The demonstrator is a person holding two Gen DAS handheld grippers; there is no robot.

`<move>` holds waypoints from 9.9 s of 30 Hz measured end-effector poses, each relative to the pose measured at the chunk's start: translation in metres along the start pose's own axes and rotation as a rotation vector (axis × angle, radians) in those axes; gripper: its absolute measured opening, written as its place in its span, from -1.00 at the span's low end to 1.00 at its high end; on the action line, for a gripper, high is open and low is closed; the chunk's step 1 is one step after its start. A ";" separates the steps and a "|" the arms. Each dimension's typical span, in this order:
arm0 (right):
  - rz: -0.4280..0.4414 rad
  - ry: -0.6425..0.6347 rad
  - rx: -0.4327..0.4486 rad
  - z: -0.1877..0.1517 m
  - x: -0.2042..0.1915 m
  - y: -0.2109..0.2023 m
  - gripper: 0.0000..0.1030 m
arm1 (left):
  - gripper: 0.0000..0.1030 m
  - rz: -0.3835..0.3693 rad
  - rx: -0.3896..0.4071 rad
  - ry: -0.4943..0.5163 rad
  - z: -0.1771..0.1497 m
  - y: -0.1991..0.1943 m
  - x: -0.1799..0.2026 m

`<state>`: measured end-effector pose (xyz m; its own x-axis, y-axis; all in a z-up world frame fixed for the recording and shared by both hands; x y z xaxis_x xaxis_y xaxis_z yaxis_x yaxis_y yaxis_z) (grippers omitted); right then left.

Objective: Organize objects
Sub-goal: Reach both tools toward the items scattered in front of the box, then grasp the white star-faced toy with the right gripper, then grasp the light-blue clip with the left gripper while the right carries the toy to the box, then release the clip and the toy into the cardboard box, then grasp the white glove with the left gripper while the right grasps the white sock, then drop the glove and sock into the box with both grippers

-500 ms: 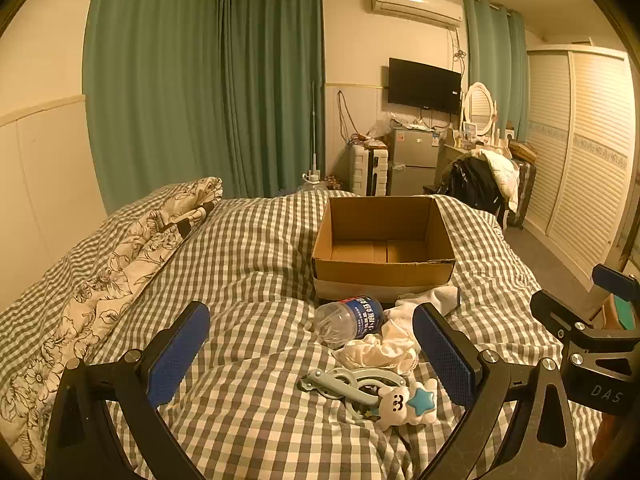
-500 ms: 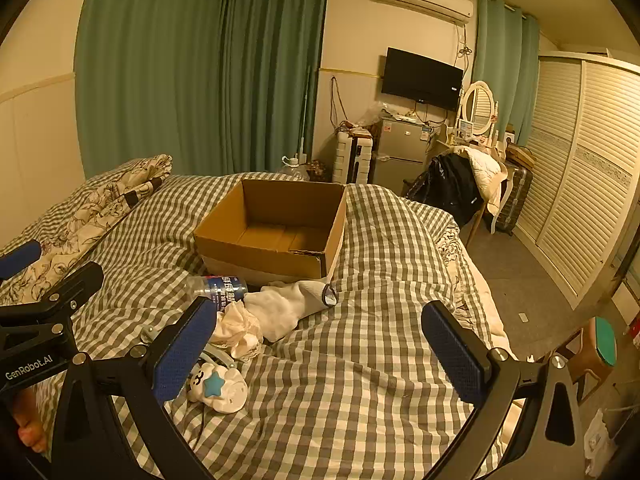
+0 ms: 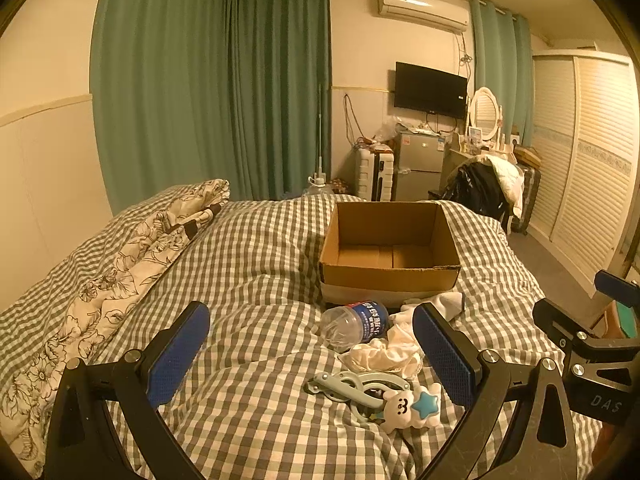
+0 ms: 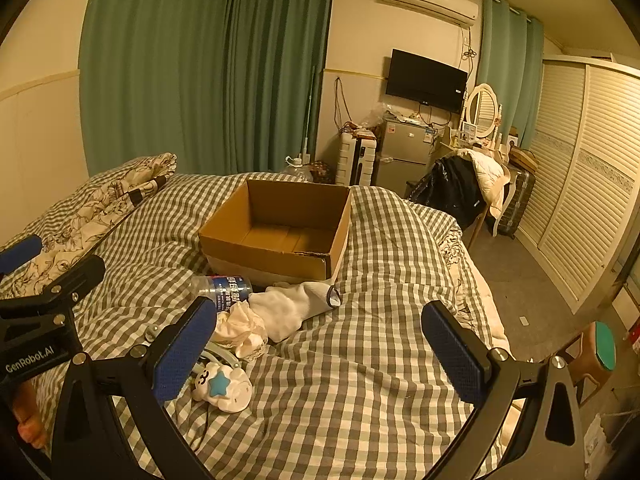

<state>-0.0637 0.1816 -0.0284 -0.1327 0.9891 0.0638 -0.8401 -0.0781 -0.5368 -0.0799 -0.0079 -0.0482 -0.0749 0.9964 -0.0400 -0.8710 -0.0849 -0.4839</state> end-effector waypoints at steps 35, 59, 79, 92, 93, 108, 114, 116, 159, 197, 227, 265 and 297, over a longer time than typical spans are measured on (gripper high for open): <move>0.173 -0.128 -0.367 -0.111 -0.090 0.108 0.66 | 0.97 0.096 -0.254 -0.035 -0.077 0.079 -0.045; 0.192 -0.046 -0.251 -0.070 -0.042 0.082 0.25 | 0.87 -0.041 -0.396 0.053 -0.110 0.110 0.011; 0.224 0.043 -0.255 -0.075 -0.011 0.098 0.25 | 0.21 -0.125 -0.438 0.124 -0.120 0.117 0.049; 0.203 0.020 -0.158 -0.048 -0.010 0.047 0.25 | -0.53 -0.189 -0.390 0.188 -0.111 0.070 0.063; 0.198 0.020 -0.151 -0.047 -0.009 0.043 0.25 | -0.52 -0.196 -0.396 0.189 -0.113 0.069 0.063; 0.173 0.016 -0.135 -0.044 0.000 0.025 0.25 | -0.66 -0.345 -0.354 0.219 -0.119 0.050 0.103; 0.180 -0.004 -0.108 -0.023 0.002 0.030 0.25 | -0.68 -0.310 -0.235 0.176 -0.041 0.043 0.086; 0.195 -0.013 -0.078 -0.002 0.002 0.031 0.25 | -0.68 -0.295 -0.191 0.161 -0.009 0.049 0.081; 0.100 -0.027 0.038 0.125 0.035 0.089 0.80 | 0.86 -0.087 -0.101 0.100 0.076 0.136 0.034; 0.093 0.024 -0.241 -0.038 0.032 0.155 0.81 | -0.81 -0.127 -0.252 0.085 -0.042 0.133 0.059; 0.120 -0.081 -0.525 -0.078 -0.034 0.253 0.07 | -0.81 -0.046 -0.344 0.048 -0.075 0.167 0.016; 0.280 -0.069 0.029 0.158 -0.002 0.129 -0.28 | -0.81 -0.218 -0.129 0.093 0.130 0.171 0.075; 0.206 0.016 0.122 0.183 0.034 0.146 0.81 | 0.91 -0.111 -0.140 0.108 0.109 0.197 0.044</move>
<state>-0.2869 0.1807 0.0500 -0.3004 0.9525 -0.0505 -0.8537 -0.2921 -0.4311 -0.3077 0.0188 -0.0503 0.0771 0.9946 -0.0696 -0.7941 0.0191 -0.6075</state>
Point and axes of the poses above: each gripper's, at about its wrist camera, not at the fingertips, and y roughly the way its jaws point, x to its right, z to its top, the point moved 10 cm from there along y, roughly the way its jaws point, and after that the axes turned 4 degrees about z, right-handed, at the moved point
